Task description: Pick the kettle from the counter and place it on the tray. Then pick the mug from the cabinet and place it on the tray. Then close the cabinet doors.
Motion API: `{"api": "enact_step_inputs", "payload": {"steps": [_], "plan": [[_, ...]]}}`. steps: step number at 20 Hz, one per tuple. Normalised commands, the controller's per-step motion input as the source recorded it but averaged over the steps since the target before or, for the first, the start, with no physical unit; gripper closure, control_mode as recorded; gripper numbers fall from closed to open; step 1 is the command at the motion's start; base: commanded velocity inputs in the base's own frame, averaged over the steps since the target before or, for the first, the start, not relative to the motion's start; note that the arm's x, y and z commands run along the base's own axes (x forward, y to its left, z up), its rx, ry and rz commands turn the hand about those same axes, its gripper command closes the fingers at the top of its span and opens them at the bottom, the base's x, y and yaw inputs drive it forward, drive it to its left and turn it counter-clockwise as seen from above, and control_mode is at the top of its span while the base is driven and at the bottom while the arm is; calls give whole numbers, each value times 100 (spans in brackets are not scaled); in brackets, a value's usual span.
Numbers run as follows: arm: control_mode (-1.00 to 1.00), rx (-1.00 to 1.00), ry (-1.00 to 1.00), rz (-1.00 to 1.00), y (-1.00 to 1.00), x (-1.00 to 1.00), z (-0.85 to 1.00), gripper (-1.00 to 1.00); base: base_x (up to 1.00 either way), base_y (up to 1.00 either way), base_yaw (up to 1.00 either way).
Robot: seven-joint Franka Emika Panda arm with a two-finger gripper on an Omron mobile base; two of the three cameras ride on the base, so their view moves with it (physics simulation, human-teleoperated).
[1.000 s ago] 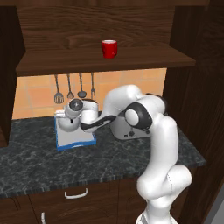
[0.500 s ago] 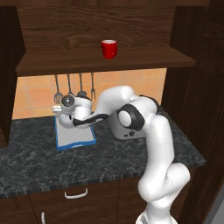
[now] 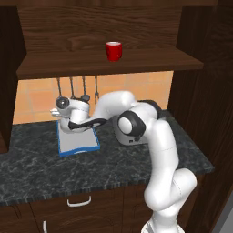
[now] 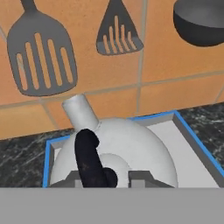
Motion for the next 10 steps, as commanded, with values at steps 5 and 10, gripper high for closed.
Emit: {"api": "enact_step_inputs", "payload": {"steps": [5,10], "plan": [[-100,0,0,-8,-15,0,-42,-100,0,0,0],[-100,0,-7,-5,-6,4,-17,-100,0,0,0]]}}
